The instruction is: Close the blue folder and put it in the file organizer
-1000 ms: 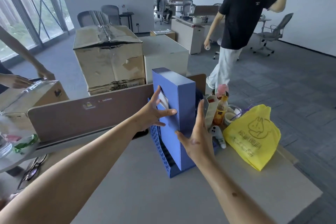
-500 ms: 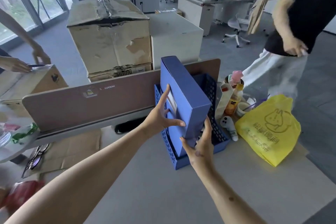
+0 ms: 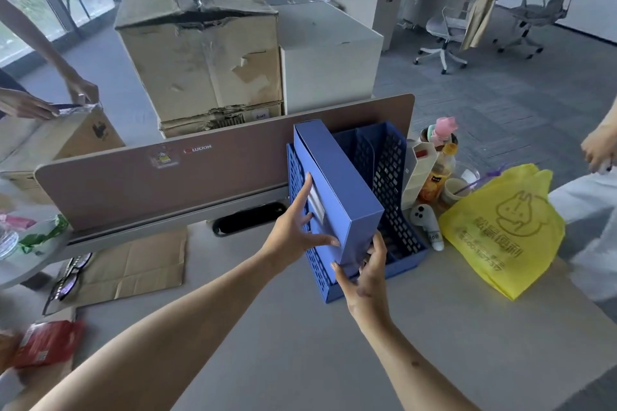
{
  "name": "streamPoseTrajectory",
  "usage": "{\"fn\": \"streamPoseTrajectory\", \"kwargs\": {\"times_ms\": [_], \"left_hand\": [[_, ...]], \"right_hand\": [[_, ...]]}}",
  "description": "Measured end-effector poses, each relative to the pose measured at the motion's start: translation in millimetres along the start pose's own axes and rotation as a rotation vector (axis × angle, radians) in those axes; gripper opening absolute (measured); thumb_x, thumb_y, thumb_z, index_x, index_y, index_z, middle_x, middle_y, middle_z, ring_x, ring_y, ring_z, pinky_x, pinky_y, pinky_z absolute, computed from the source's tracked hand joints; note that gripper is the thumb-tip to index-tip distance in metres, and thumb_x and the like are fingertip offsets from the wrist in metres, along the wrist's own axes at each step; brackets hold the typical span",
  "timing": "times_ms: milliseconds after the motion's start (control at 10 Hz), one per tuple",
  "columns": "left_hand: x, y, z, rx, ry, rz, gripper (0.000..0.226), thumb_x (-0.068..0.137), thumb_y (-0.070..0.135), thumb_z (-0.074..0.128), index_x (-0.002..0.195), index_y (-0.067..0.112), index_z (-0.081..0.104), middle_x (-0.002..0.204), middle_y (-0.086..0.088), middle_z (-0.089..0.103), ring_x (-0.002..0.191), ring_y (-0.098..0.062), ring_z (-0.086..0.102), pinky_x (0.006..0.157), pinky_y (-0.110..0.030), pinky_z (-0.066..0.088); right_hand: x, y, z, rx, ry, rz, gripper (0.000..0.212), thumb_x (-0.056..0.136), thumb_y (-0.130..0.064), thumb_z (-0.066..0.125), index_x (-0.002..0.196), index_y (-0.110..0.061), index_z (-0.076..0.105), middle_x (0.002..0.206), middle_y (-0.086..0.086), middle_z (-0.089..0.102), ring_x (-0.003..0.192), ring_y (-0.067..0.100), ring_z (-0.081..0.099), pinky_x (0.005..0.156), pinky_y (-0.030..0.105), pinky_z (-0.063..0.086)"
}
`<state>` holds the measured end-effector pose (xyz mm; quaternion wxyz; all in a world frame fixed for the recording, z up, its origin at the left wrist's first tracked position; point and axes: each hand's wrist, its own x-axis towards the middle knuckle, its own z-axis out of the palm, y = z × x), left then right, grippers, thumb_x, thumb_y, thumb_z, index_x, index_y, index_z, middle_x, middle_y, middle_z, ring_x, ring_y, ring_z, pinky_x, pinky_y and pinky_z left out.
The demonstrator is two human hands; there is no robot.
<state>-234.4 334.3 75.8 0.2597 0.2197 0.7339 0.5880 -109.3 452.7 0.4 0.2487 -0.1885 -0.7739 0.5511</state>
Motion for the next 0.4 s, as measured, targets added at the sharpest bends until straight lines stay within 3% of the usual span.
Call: {"fn": "streamPoseTrajectory", "kwargs": {"times_ms": [100,200,300,400], "left_hand": [[-4.6,0.7,2.3,0.027,0.047,0.012,0.121,0.063,0.021,0.09,0.139,0.07,0.01,0.164,0.015,0.009,0.142,-0.026,0.038,0.08,-0.037,0.055],[-10.1,0.7,3.2,0.055,0.102,0.032,0.114,0.063,0.027,0.089,0.136,0.071,0.013,0.163,0.011,0.018,0.137,-0.022,0.046,0.067,-0.026,0.057],[-13.3,-2.9,-0.2,0.063,0.144,0.055,0.11,0.07,0.022,0.088,0.145,0.06,0.017,0.161,0.01,0.025,0.133,-0.021,0.05,0.06,-0.011,0.051],[-29.1,3.1,-9.6,0.083,0.243,0.045,0.099,0.071,0.028,0.087,0.149,0.046,0.028,0.148,0.012,0.043,0.119,-0.012,0.058,0.066,-0.01,0.051]], "right_hand": [[2.1,5.3,-0.4,-0.017,-0.031,-0.008,0.091,0.085,-0.018,0.074,0.153,-0.021,0.013,0.155,0.005,0.031,0.143,0.024,0.04,0.108,0.052,0.045],[4.7,3.8,-4.4,-0.056,-0.056,0.008,0.094,0.083,-0.028,0.075,0.154,-0.022,0.012,0.157,0.003,0.028,0.145,0.021,0.037,0.109,0.05,0.044],[4.3,-9.2,-8.9,-0.087,-0.071,-0.051,0.099,0.08,-0.035,0.077,0.154,-0.019,0.013,0.16,0.005,0.024,0.149,0.02,0.028,0.115,0.05,0.036],[8.4,-58.9,-29.8,-0.068,0.03,-0.188,0.105,0.075,-0.046,0.077,0.155,-0.026,0.011,0.161,0.005,0.023,0.15,0.016,0.026,0.119,0.042,0.032]]}}
